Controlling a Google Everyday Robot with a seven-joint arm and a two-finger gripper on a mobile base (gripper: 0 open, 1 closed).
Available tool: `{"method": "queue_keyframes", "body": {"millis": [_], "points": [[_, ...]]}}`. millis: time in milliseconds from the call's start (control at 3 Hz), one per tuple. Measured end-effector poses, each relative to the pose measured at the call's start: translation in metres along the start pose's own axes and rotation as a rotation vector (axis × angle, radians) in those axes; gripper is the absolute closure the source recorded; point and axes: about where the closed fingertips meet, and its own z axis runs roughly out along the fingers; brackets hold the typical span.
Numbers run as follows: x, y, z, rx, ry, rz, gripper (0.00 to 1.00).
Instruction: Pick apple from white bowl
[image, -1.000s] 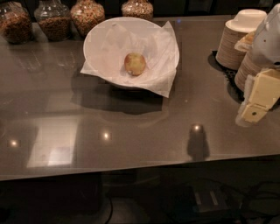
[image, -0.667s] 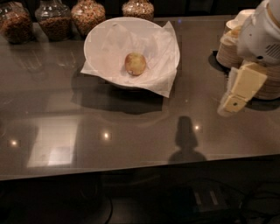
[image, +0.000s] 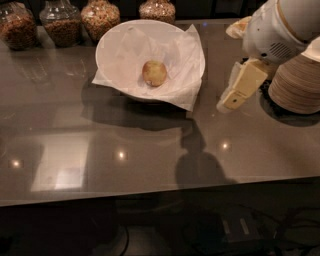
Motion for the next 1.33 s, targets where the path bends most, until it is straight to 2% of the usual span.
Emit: {"method": "queue_keyframes", "body": {"millis": [333, 667, 1000, 1333], "points": [[-0.031, -0.027, 0.027, 0.035, -0.105, -0.047, 0.0], [-0.056, -0.049, 0.054, 0.051, -0.168, -0.093, 0.0], [-0.056, -0.049, 0.054, 0.052, -0.168, -0.093, 0.0], [-0.048, -0.062, 0.067, 0.07, -0.167, -0.095, 0.0]]}}
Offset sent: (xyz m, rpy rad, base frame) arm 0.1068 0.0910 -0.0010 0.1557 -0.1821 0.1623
